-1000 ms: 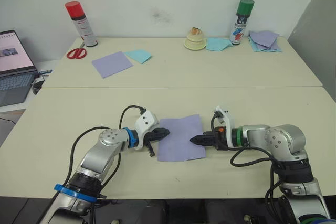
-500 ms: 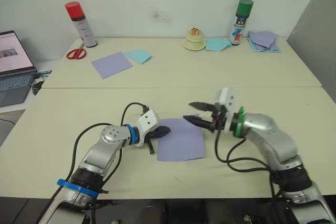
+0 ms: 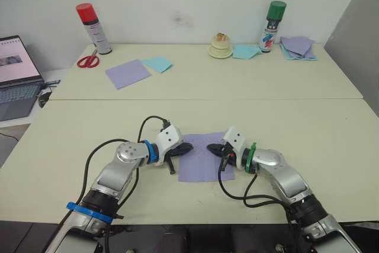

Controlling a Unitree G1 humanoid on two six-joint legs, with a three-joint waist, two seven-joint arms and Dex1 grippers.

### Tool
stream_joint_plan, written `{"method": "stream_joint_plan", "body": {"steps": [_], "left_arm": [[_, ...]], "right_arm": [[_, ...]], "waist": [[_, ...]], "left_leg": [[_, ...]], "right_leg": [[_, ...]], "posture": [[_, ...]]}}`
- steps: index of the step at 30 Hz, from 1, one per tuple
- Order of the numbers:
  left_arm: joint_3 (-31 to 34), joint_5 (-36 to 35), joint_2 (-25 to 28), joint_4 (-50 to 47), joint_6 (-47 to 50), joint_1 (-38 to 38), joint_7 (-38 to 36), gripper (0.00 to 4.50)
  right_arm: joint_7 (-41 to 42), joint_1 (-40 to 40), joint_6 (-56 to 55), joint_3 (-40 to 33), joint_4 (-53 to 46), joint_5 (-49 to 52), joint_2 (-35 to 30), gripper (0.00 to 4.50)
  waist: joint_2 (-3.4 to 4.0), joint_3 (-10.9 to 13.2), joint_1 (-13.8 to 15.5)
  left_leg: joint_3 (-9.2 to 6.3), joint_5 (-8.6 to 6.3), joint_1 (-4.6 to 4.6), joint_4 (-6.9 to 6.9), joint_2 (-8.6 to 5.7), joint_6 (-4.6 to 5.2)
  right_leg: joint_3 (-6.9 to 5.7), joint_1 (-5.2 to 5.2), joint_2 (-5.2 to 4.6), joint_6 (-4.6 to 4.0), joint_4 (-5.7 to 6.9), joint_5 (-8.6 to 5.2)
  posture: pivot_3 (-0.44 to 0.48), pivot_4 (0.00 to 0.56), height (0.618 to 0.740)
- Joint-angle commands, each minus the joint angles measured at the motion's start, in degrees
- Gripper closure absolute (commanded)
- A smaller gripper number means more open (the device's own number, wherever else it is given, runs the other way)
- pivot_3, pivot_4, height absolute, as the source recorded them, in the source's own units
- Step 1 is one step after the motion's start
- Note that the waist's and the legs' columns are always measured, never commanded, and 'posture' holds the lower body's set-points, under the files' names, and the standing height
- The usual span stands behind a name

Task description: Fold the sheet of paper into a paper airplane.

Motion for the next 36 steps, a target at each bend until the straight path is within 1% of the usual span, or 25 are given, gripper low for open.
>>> {"method": "stream_joint_plan", "body": {"steps": [1, 4, 7, 10, 14, 16, 20, 24, 27, 31, 36], "left_arm": [[-1.5, 2.8, 0.3, 2.5, 0.8, 1.9, 0.2, 4.50], [-1.6, 2.9, 0.2, 2.3, 0.7, 2.0, 0.2, 4.50], [-1.6, 2.9, 0.0, 2.3, 0.6, 2.0, 0.2, 4.50], [-1.5, 2.8, 0.0, 2.5, 0.4, 1.9, 0.1, 4.50], [-1.4, 2.9, 0.0, 2.7, 0.2, 1.9, -0.1, 4.50], [-1.6, 3.0, 0.0, 2.9, 0.1, 1.7, -0.2, 4.50], [-1.7, 3.0, -0.3, 3.1, 0.2, 1.0, -0.2, 4.50], [-1.6, 3.2, -0.2, 2.7, 0.1, 0.9, -0.1, 4.50], [-1.7, 3.2, -0.2, 1.6, 0.6, 1.1, 0.1, 4.50], [-0.1, 1.9, -0.1, -3.6, 2.7, 1.4, 0.6, 4.50], [2.3, -3.7, -4.7, -14.1, 9.9, 2.5, 3.5, 4.50]], "right_arm": [[-4.2, 0.9, -0.4, -4.7, 3.8, -1.2, -0.4, 4.47], [-5.2, 0.7, -2.7, -6.1, 4.8, -1.5, 0.0, 4.47], [-4.2, 1.6, -5.9, -6.9, 3.3, -0.5, 0.2, 4.47], [0.0, 2.5, -11.2, -8.1, 0.0, 3.4, 1.2, 4.47], [4.8, 2.7, -16.7, -8.3, -1.2, 5.6, 1.7, 4.47], [6.6, 2.4, -18.3, -7.1, -0.8, 5.0, 1.8, 4.47], [6.8, 0.5, -18.6, -4.4, 2.2, 1.9, 2.8, 4.47], [9.0, -1.1, -16.5, 0.6, 7.0, -3.0, 1.8, 4.47], [8.6, -2.4, -16.2, 2.4, 10.7, -6.5, 1.0, 4.47], [8.6, -2.9, -14.2, 1.9, 12.2, -6.8, 0.6, 4.47], [7.5, -2.0, -13.9, 1.1, 12.2, -6.8, 0.7, 4.47]], "waist": [[0.01, -0.1, 0.0], [0.01, -0.1, 0.0], [0.01, -0.1, 0.0], [0.02, -0.1, 0.0], [0.08, 0.0, -0.1], [0.08, 0.0, -0.1], [0.08, 0.0, -0.1], [0.08, 0.0, 0.1], [0.09, 0.0, 0.1], [0.07, 0.0, 0.1], [0.00, 0.0, 0.2]], "left_leg": [[0.00, 0.00, 0.01, 0.00, 0.00, 0.00], [0.00, 0.00, 0.02, -0.01, 0.01, 0.00], [0.01, 0.00, 0.02, -0.02, 0.01, 0.00], [-0.01, 0.00, -0.02, -0.03, 0.01, 0.00], [0.01, 0.00, -0.04, -0.03, 0.01, 0.01], [0.00, 0.00, -0.04, -0.03, 0.02, 0.00], [0.00, 0.00, -0.03, -0.03, 0.01, 0.00], [0.00, 0.00, -0.03, -0.02, -0.01, 0.00], [0.01, 0.00, -0.03, -0.03, -0.01, 0.00], [-0.02, -0.01, 0.16, -0.04, 0.02, 0.00], [-0.02, -0.01, 0.04, -0.04, 0.00, 0.00]], "right_leg": [[0.00, 0.01, 0.00, 0.00, 0.00, 0.00], [0.02, 0.02, 0.00, -0.01, 0.00, 0.00], [0.01, 0.23, 0.01, -0.01, 0.00, 0.00], [0.02, 0.25, 0.00, -0.01, -0.02, 0.00], [0.01, 0.23, 0.00, 0.00, -0.01, 0.00], [0.00, 0.23, 0.01, 0.01, -0.01, -0.01], [-0.02, 0.22, 0.02, -0.01, 0.00, 0.00], [-0.05, 0.21, 0.02, -0.01, -0.01, 0.00], [-0.04, 0.21, 0.02, -0.01, -0.01, 0.00], [-0.01, 0.23, 0.03, 0.02, -0.02, -0.02], [0.04, 0.25, 0.03, -0.01, -0.05, -0.01]], "posture": [[0.000, 0.150, 0.740], [0.000, 0.150, 0.740], [0.000, 0.150, 0.740], [0.000, 0.150, 0.740], [0.000, 0.150, 0.740], [0.000, 0.150, 0.740], [0.000, 0.150, 0.740], [0.000, 0.150, 0.740], [0.000, 0.150, 0.740], [0.000, 0.150, 0.740], [0.000, 0.150, 0.740]]}}
